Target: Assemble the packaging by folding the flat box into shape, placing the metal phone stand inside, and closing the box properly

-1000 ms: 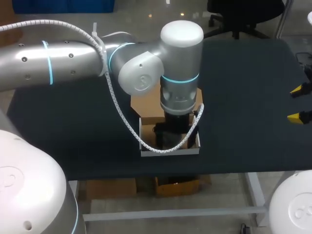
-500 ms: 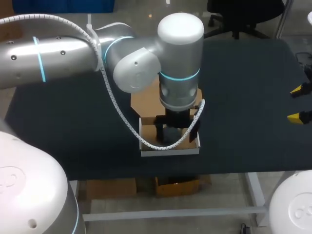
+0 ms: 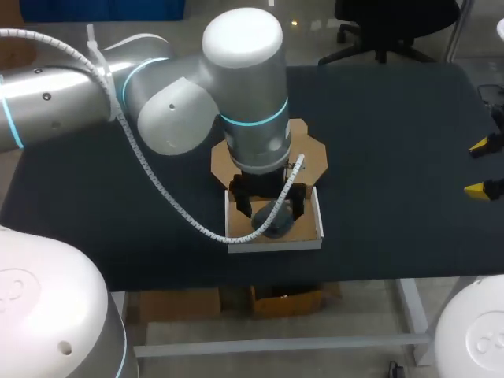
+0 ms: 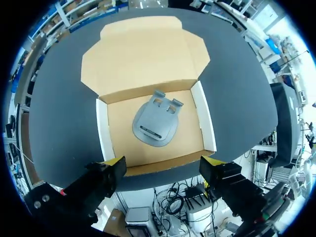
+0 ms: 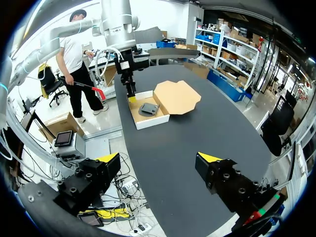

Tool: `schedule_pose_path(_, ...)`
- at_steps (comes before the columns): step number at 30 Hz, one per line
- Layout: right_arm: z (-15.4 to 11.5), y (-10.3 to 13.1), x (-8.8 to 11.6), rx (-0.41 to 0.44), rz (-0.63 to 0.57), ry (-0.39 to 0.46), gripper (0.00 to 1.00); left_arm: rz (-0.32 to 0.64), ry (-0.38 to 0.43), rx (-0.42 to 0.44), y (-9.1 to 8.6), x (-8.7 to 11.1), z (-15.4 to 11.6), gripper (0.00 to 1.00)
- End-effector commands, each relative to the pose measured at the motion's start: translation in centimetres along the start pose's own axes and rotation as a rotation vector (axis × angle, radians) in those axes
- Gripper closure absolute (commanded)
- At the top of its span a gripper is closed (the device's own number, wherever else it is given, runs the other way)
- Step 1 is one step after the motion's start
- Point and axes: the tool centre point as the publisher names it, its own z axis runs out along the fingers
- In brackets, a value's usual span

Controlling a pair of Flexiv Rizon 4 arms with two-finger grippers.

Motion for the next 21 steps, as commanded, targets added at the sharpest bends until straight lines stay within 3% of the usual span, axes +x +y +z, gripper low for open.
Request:
schedule_pose_path(1,-0.1,0.0,0.1,-0.002,-0.001,0.000,0.00,0.033,0.088,0.048,0.4,-1.8,-1.5,0.00)
schedule_pose_path(21,-0.1,0.0,0.1,-0.002,-0.001,0.000,0.00,0.205,0.252,0.142,-2.4,-6.5,-3.4,0.00)
